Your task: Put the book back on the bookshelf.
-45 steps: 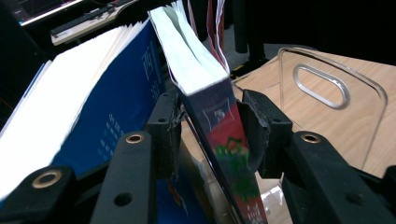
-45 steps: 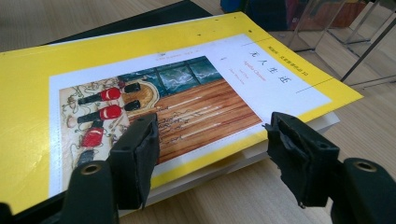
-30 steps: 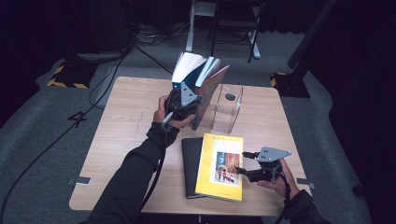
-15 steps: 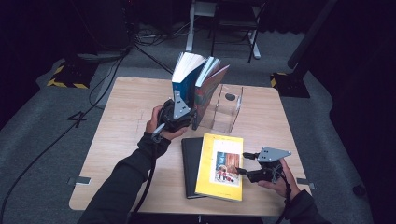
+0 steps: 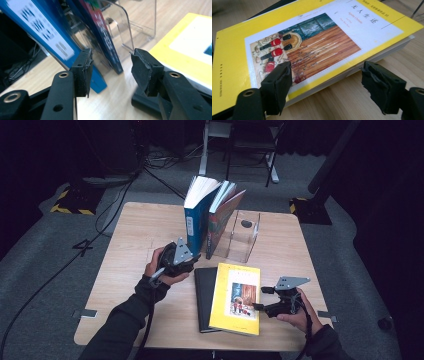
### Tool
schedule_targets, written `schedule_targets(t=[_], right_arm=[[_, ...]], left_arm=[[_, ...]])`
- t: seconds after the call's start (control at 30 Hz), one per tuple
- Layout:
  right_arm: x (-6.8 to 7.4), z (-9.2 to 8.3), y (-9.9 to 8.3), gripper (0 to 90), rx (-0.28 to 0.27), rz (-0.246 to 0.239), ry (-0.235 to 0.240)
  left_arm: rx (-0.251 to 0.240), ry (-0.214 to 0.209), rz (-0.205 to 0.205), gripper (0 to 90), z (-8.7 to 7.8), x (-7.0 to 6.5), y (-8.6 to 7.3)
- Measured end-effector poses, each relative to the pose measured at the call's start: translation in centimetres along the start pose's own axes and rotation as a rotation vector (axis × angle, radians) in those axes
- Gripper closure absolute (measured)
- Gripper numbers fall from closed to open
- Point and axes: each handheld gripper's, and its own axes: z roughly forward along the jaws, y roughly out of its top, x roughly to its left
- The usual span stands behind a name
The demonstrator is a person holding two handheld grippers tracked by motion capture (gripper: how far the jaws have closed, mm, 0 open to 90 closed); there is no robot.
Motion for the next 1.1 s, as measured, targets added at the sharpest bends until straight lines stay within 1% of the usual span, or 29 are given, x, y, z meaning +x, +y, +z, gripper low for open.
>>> schedule_targets(t=[0.03,0.07,0.17,0.2,0.23,0.33,0.37,0.4,0.47,0.5,0.57,0.63,0.73,0.87,0.97,1.0,1.03,1.07,1.1], right_arm=[[0.0,0.0,0.0,24.1,0.000,0.000,0.000],[0.0,0.0,0.0,23.4,0.005,0.005,0.007],[0.1,0.1,-0.1,20.4,0.023,0.019,0.032],[0.1,0.2,-0.1,19.7,0.033,0.026,0.045],[0.2,0.3,-0.1,19.1,0.038,0.034,0.052],[0.1,0.4,0.0,17.1,0.069,0.068,0.068],[0.1,0.4,0.0,16.0,0.077,0.073,0.077],[0.2,0.5,0.0,15.1,0.093,0.085,0.093],[0.3,0.6,0.0,15.1,0.103,0.088,0.113],[0.3,0.7,0.0,15.0,0.105,0.087,0.118],[0.4,0.7,0.1,14.7,0.110,0.090,0.117],[0.4,0.7,0.1,14.8,0.112,0.090,0.119],[0.5,0.7,0.1,14.7,0.111,0.087,0.121],[0.5,0.7,0.1,14.7,0.111,0.086,0.117],[0.5,0.7,0.1,14.7,0.113,0.086,0.118],[0.5,0.7,0.1,14.7,0.114,0.088,0.119],[0.5,0.7,0.1,14.6,0.117,0.084,0.116],[0.5,0.7,0.1,14.6,0.117,0.084,0.116],[0.6,0.7,0.2,14.6,0.118,0.077,0.111]], left_arm=[[0.000,0.000,0.000,50.7,0.0,0.0,0.0],[0.004,-0.001,0.009,50.7,-0.1,-0.1,-0.3],[0.016,-0.029,0.012,50.2,-0.5,-0.6,-1.4],[0.023,-0.038,0.014,50.0,-0.7,-0.8,-1.8],[0.022,-0.046,0.005,49.9,-0.9,-1.0,-2.1],[0.030,-0.069,0.002,49.0,-1.4,-1.6,-3.0],[0.036,-0.078,0.003,48.9,-1.7,-2.0,-3.4],[0.044,-0.097,0.005,48.8,-1.9,-2.3,-3.9],[0.051,-0.114,0.003,48.5,-2.1,-2.7,-4.6],[0.061,-0.131,0.006,48.4,-2.3,-3.0,-5.1],[0.075,-0.149,0.008,48.3,-2.5,-3.4,-5.9],[0.094,-0.172,-0.002,48.2,-2.6,-3.8,-6.6],[0.124,-0.190,0.014,47.8,-2.8,-4.3,-7.5],[0.132,-0.206,-0.009,46.5,-3.4,-4.5,-8.5],[0.135,-0.205,-0.017,45.4,-3.8,-4.5,-8.9],[0.134,-0.214,-0.026,44.9,-4.0,-4.5,-9.1],[0.133,-0.236,-0.034,44.1,-4.2,-4.5,-9.5],[0.133,-0.236,-0.034,43.3,-4.2,-4.5,-9.5],[0.133,-0.258,-0.042,41.0,-4.2,-4.6,-9.7]])
